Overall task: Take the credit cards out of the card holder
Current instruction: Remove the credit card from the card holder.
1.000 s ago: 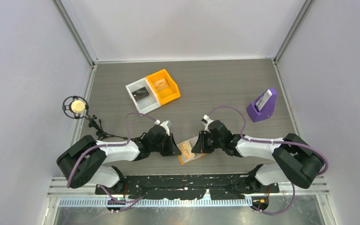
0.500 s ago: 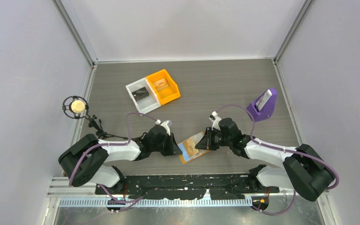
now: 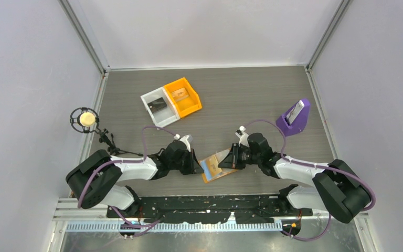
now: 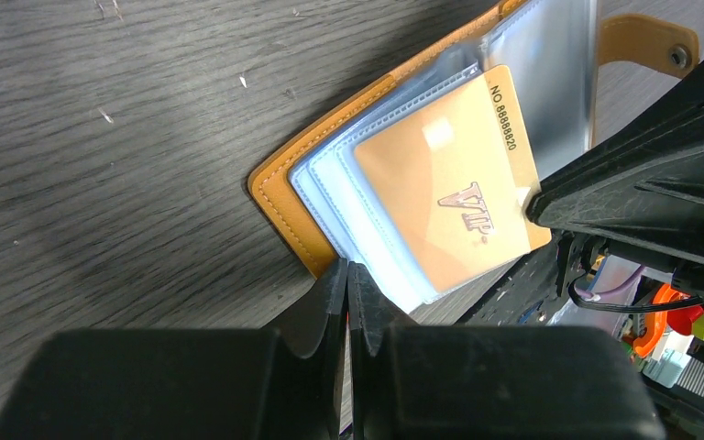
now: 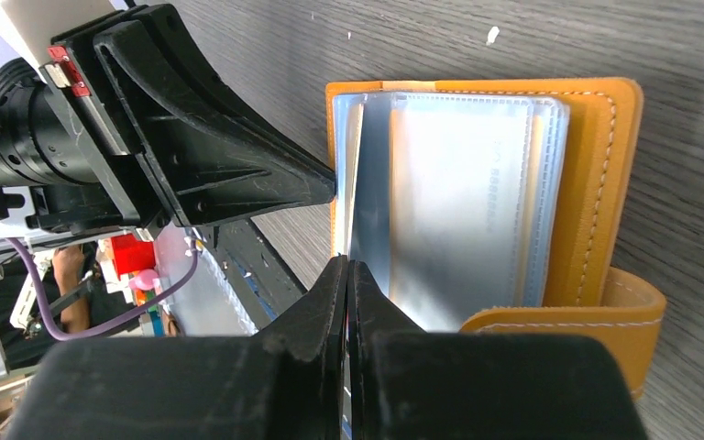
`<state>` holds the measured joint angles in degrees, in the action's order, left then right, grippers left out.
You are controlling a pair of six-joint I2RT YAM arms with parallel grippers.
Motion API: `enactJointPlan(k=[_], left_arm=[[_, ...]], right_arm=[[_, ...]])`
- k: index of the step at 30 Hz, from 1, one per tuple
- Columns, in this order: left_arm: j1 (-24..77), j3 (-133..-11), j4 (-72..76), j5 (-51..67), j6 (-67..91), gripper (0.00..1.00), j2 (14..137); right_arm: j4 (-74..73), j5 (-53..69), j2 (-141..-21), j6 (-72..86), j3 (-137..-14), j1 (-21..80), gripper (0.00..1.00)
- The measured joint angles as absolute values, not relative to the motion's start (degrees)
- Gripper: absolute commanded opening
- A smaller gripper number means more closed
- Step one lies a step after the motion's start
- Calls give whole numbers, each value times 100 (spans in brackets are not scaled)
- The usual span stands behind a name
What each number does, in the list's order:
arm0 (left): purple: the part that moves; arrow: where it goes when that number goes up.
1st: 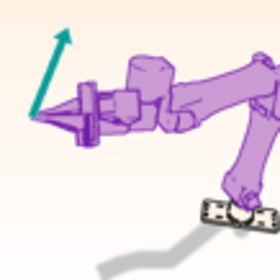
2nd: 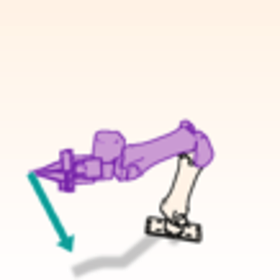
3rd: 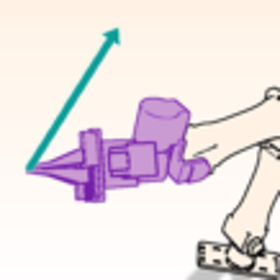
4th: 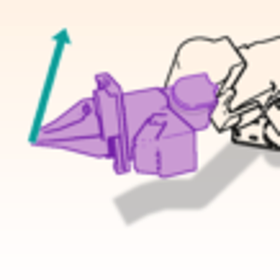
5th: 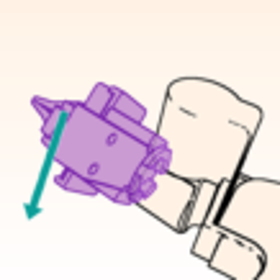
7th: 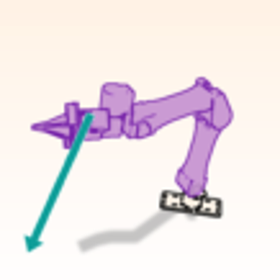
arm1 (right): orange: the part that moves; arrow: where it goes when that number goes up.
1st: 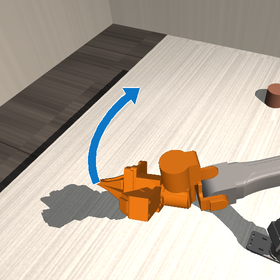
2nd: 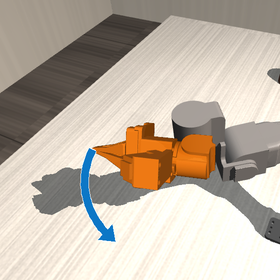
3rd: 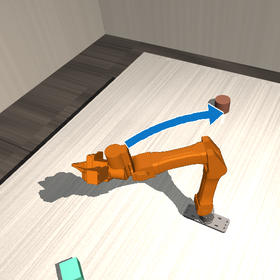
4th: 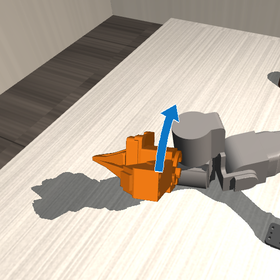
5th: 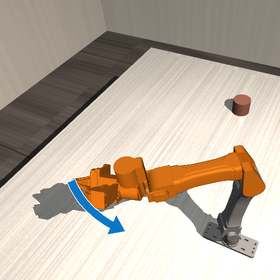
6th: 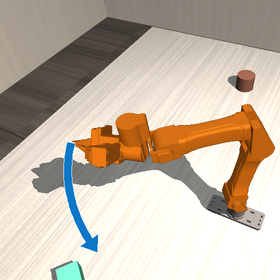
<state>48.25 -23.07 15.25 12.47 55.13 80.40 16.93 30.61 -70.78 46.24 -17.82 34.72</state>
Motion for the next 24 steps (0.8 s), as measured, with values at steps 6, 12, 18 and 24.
enactJointPlan(k=[6,12,18,24], left_arm=[[4825,-2307,1525,1247,5513,6,8040],[4825,-2307,1533,1247,5509,7,8040],[4825,-2305,1634,1278,5511,8,8101],[4823,-2307,1645,1315,5507,12,8099]], right_arm=[[1686,3055,-7057,4678,-1782,3448,5],[972,2873,-6604,4464,-1905,3301,5],[281,2777,-5988,4152,-2198,3076,5],[-421,2821,-5717,3771,-2523,2821,5]])
